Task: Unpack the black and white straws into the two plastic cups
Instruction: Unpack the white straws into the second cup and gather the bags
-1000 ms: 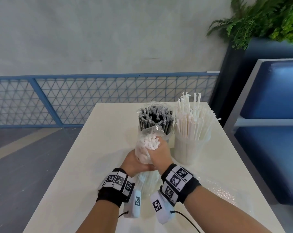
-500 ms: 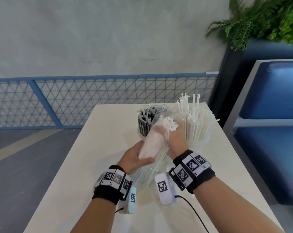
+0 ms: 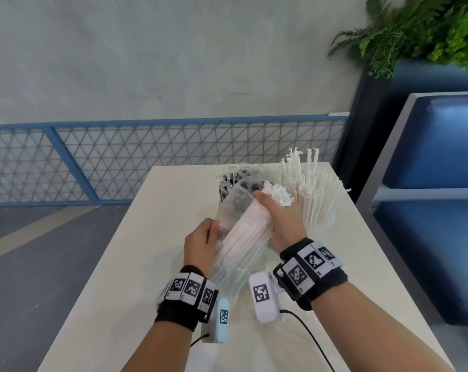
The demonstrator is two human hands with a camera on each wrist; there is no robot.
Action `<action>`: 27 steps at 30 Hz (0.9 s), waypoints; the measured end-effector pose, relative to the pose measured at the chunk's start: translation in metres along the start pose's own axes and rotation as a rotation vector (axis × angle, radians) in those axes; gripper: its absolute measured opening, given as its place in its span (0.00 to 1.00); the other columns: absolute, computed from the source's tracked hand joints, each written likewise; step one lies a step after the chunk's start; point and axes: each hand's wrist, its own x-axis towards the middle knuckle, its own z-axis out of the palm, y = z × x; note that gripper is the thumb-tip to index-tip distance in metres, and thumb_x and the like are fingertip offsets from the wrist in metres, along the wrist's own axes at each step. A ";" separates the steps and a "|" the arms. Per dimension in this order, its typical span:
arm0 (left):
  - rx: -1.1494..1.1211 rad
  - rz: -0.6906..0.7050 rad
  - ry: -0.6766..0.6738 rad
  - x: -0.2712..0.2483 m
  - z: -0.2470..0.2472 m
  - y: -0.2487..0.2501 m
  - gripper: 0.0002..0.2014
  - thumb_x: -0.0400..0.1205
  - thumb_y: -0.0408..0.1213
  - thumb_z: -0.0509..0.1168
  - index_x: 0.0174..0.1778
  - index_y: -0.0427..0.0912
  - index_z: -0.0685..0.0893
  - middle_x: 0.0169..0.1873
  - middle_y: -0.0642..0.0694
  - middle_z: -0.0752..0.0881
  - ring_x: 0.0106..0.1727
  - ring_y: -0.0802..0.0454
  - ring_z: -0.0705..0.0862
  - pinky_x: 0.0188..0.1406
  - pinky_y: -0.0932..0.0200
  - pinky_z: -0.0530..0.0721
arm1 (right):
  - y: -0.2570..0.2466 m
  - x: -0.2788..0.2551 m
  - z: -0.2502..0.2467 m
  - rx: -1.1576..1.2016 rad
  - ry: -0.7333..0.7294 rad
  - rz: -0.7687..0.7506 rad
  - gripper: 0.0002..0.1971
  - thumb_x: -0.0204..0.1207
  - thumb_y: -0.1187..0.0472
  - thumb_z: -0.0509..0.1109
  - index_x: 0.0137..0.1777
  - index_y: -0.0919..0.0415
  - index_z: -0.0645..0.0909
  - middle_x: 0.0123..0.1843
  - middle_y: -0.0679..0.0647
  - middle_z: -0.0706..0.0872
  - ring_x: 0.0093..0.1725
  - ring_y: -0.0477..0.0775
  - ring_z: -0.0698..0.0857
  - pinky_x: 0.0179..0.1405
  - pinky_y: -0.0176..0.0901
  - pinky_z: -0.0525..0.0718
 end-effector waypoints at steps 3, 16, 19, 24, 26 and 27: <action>-0.160 -0.073 -0.228 0.001 -0.005 -0.008 0.14 0.82 0.49 0.59 0.31 0.52 0.78 0.28 0.56 0.80 0.33 0.57 0.75 0.40 0.60 0.73 | -0.013 0.002 -0.004 0.050 0.015 0.016 0.45 0.47 0.46 0.87 0.64 0.57 0.74 0.63 0.58 0.84 0.63 0.60 0.83 0.67 0.61 0.78; -0.144 -0.039 -0.528 0.002 -0.010 -0.001 0.34 0.54 0.54 0.76 0.57 0.59 0.76 0.55 0.50 0.85 0.60 0.50 0.83 0.56 0.56 0.83 | -0.037 -0.003 -0.004 0.016 -0.301 0.044 0.22 0.60 0.62 0.78 0.56 0.63 0.81 0.48 0.53 0.88 0.47 0.48 0.89 0.45 0.40 0.88; -0.167 -0.049 -0.529 0.001 -0.009 0.002 0.31 0.54 0.52 0.75 0.54 0.61 0.76 0.54 0.51 0.85 0.59 0.51 0.83 0.58 0.53 0.84 | -0.027 -0.010 -0.008 -0.032 -0.411 0.110 0.18 0.64 0.65 0.76 0.54 0.55 0.80 0.51 0.53 0.87 0.54 0.51 0.87 0.56 0.47 0.86; -0.087 -0.045 -0.622 0.000 -0.006 0.003 0.33 0.58 0.52 0.76 0.59 0.57 0.73 0.52 0.57 0.83 0.57 0.57 0.82 0.50 0.66 0.81 | -0.012 -0.014 -0.007 -0.004 -0.284 0.160 0.20 0.63 0.68 0.78 0.55 0.59 0.80 0.56 0.59 0.86 0.62 0.61 0.83 0.64 0.59 0.81; -0.058 -0.056 -0.632 -0.001 -0.007 0.001 0.33 0.62 0.48 0.78 0.61 0.57 0.72 0.52 0.58 0.82 0.56 0.58 0.82 0.48 0.69 0.79 | -0.018 -0.014 -0.008 0.010 -0.242 0.162 0.15 0.67 0.66 0.76 0.54 0.63 0.81 0.53 0.58 0.87 0.57 0.59 0.85 0.61 0.57 0.83; -0.046 -0.058 -0.628 -0.002 -0.008 -0.001 0.33 0.62 0.49 0.78 0.61 0.57 0.72 0.51 0.58 0.82 0.54 0.59 0.82 0.48 0.70 0.79 | -0.023 -0.013 -0.009 0.007 -0.228 0.144 0.14 0.68 0.65 0.75 0.54 0.64 0.81 0.50 0.57 0.88 0.54 0.57 0.87 0.58 0.55 0.84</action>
